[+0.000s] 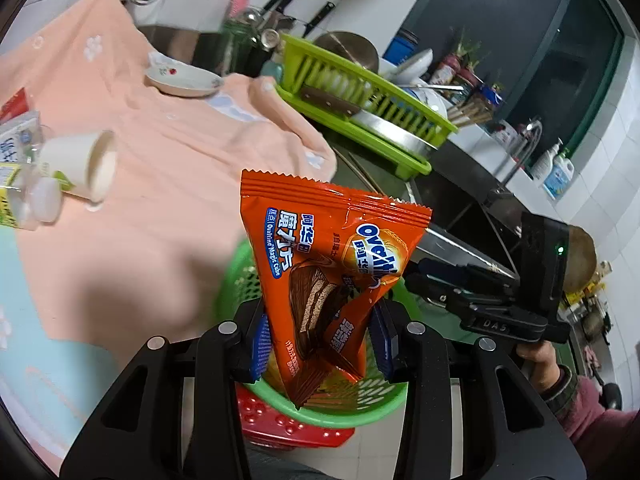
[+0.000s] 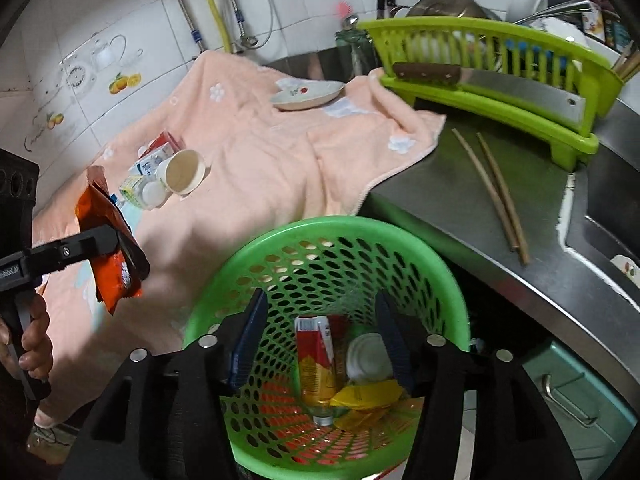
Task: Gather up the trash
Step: 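Lift both packets and carry them over the green basket, then open the right tool to drop the yellow packet while the left tool drops the Ovaltine packet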
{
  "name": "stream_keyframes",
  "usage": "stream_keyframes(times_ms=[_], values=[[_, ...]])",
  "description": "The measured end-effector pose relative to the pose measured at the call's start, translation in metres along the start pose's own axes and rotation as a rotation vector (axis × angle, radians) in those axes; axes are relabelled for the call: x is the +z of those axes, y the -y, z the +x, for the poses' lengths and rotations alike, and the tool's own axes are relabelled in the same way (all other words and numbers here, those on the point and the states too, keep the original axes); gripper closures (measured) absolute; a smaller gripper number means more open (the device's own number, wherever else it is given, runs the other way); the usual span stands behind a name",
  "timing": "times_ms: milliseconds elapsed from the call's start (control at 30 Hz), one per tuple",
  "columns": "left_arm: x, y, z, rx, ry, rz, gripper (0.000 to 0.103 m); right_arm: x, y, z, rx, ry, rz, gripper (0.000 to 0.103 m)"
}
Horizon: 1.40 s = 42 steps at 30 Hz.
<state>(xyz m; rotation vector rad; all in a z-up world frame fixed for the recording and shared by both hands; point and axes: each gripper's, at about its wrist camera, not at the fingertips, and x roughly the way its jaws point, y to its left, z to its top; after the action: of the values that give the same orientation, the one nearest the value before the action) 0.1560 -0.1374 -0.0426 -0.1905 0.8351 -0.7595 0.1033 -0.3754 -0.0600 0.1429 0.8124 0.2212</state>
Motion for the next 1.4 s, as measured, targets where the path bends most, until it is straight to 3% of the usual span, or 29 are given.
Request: stream_keyframes(times_ms=[533,833,900,1400], values=[[-0.018,0.028,0.049,-0.017,-0.121,0.019,0.060,-0.008,0.032,-0.031,-0.040,0.075,0.045,0.025],[-0.024,0.036,0.062,-0.009,-0.160,0.025,0.042,-0.008,0.031,-0.040,-0.043,0.102,0.040,0.023],[-0.025,0.038,0.065,0.001,-0.170,0.025,0.030,-0.007,0.031,-0.041,-0.041,0.109,0.039,0.022],[-0.023,0.024,0.057,0.016,-0.148,-0.021,0.025,0.004,0.023,-0.038,-0.017,0.116,0.022,0.021]])
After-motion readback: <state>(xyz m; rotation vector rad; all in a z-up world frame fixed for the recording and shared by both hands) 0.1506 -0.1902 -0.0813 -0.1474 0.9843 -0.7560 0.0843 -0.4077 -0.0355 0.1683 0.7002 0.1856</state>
